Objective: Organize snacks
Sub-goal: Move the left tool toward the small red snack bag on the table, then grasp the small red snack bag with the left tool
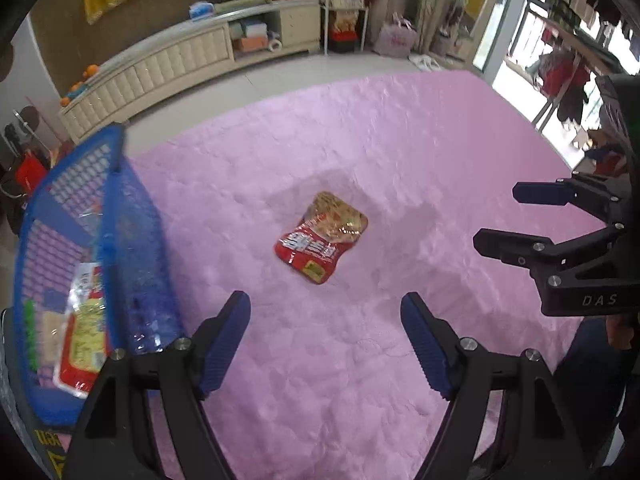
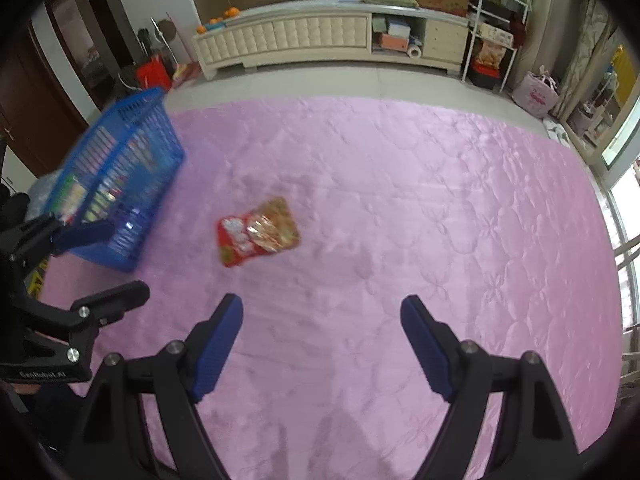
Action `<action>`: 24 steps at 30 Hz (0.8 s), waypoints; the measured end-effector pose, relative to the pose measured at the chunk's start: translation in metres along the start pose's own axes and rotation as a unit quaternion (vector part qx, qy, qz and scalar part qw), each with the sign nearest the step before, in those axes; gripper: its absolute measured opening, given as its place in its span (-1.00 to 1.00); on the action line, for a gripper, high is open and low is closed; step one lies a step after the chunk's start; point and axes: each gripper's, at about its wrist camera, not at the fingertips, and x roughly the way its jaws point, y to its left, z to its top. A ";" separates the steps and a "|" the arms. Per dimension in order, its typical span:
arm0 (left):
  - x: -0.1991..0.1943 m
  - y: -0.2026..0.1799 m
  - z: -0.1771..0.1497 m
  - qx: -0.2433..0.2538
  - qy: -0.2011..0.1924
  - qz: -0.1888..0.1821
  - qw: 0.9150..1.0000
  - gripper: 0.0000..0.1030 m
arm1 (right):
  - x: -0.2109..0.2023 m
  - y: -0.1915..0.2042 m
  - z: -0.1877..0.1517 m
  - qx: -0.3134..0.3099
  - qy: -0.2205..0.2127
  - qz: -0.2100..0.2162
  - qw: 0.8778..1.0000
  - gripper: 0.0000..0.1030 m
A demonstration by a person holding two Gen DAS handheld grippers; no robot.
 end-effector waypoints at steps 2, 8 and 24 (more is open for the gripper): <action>0.014 -0.003 0.002 0.016 0.005 0.009 1.000 0.47 | 0.010 -0.004 -0.002 0.000 0.003 -0.001 1.000 0.64; 0.056 -0.004 0.009 0.041 0.032 0.000 0.999 0.47 | 0.036 -0.012 -0.001 0.008 0.008 -0.003 1.000 0.64; 0.112 0.000 0.039 0.083 0.037 -0.019 0.996 0.47 | 0.051 -0.038 0.005 0.032 -0.021 -0.001 0.999 0.64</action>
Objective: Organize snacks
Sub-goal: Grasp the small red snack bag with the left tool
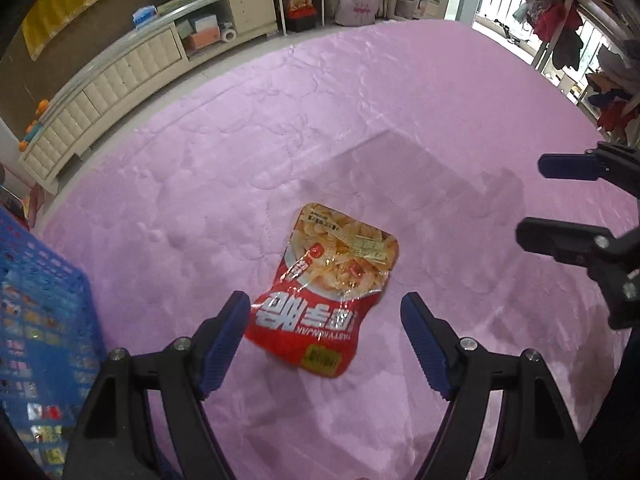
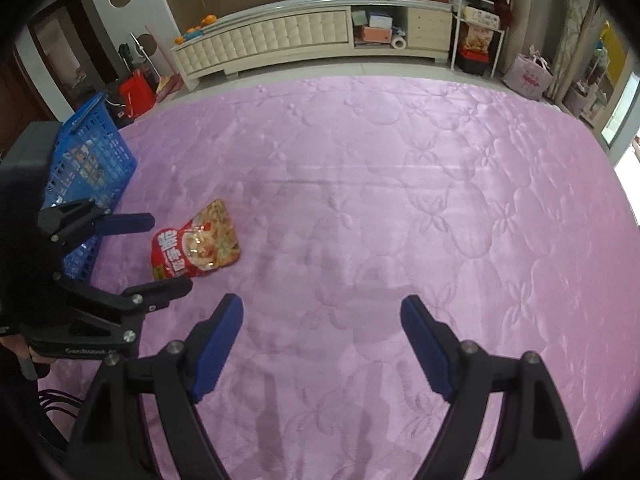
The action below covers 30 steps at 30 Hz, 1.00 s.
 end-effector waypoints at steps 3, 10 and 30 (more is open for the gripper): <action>0.010 -0.001 0.003 0.005 0.010 0.014 1.000 0.47 | -0.002 0.001 -0.001 -0.009 -0.007 -0.013 1.000 0.64; 0.013 0.011 0.007 -0.032 0.019 -0.007 0.999 0.30 | -0.001 -0.002 -0.001 -0.005 -0.005 -0.001 1.000 0.64; -0.004 -0.025 -0.003 -0.050 0.025 0.005 0.998 -0.44 | 0.011 0.003 -0.004 0.007 0.019 0.006 1.000 0.64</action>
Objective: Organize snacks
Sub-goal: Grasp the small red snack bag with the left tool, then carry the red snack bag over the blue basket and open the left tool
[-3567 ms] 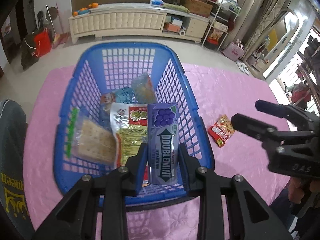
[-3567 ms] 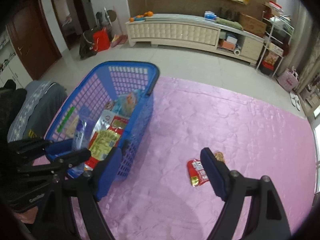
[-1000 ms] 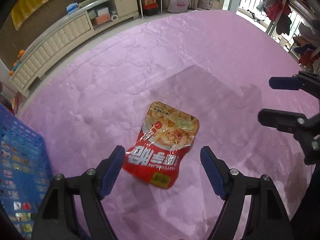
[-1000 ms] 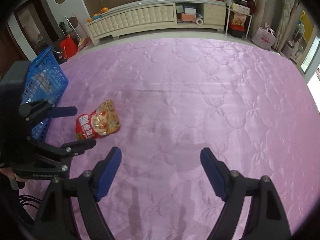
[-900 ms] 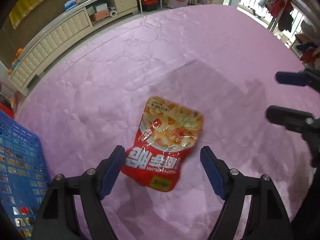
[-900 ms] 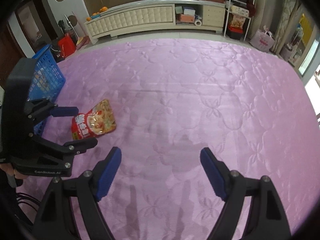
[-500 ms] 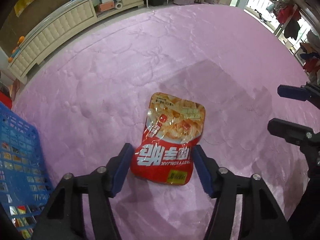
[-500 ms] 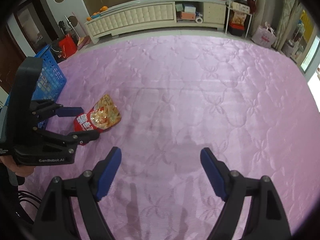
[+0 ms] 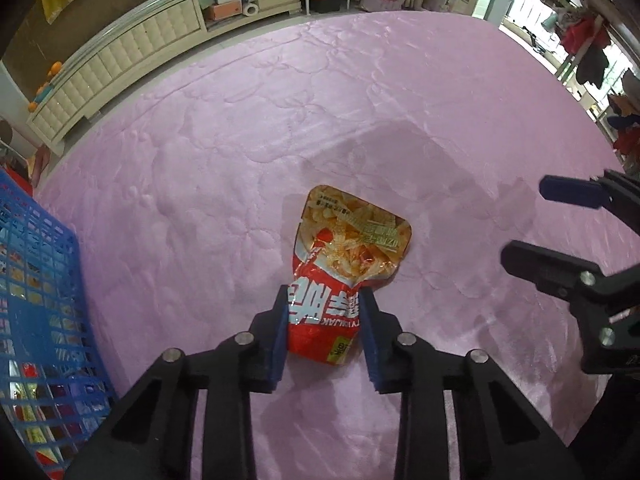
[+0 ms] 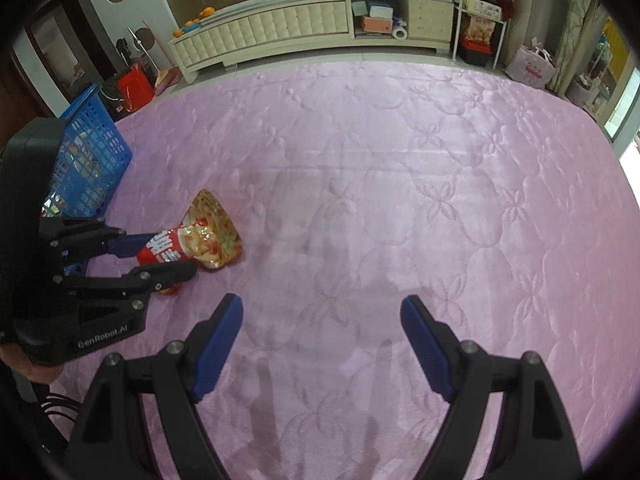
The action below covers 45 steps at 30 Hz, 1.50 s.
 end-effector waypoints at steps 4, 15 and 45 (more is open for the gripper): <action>-0.003 -0.009 -0.008 -0.004 -0.003 0.001 1.000 -0.45 | 0.002 0.009 -0.002 -0.006 0.002 -0.001 1.000 0.64; -0.082 -0.026 -0.038 -0.009 -0.056 0.016 0.998 -0.44 | -0.044 0.024 -0.021 0.017 -0.024 0.003 1.000 0.64; -0.254 0.088 -0.142 -0.132 -0.174 0.060 0.974 -0.44 | -0.136 0.176 0.005 -0.081 -0.088 0.041 0.992 0.64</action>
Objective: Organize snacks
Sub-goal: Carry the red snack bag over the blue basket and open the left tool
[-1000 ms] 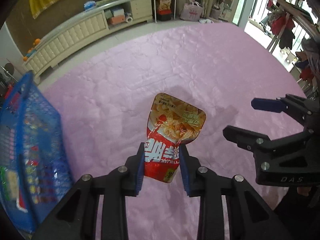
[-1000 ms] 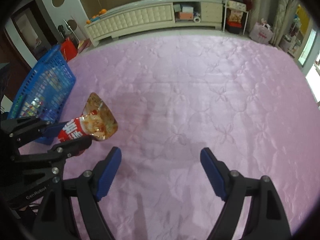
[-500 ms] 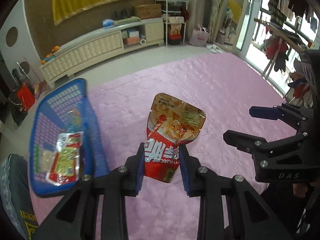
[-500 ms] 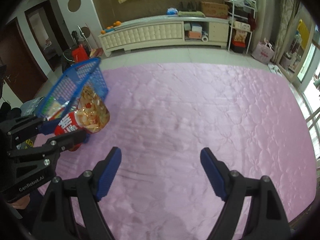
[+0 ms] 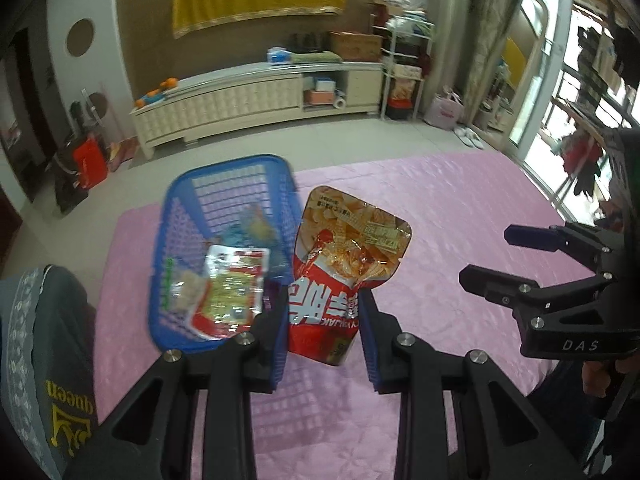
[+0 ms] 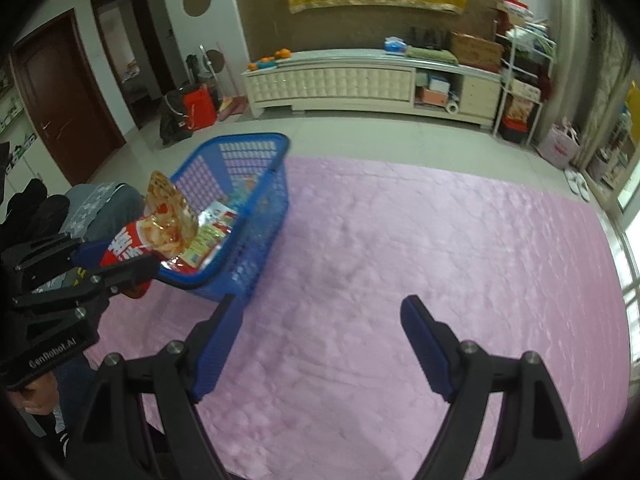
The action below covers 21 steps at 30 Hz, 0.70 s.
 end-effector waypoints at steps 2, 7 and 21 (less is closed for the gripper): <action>-0.004 0.015 0.001 -0.015 -0.002 0.001 1.000 -0.44 | 0.003 0.009 0.006 -0.008 0.001 0.005 1.000 0.64; 0.001 0.038 0.004 -0.048 0.013 0.012 0.999 -0.43 | 0.011 0.030 0.020 -0.030 -0.004 0.009 1.000 0.64; 0.054 0.070 0.001 -0.084 0.051 0.000 0.995 -0.41 | 0.068 0.036 0.029 -0.021 0.041 0.010 0.999 0.64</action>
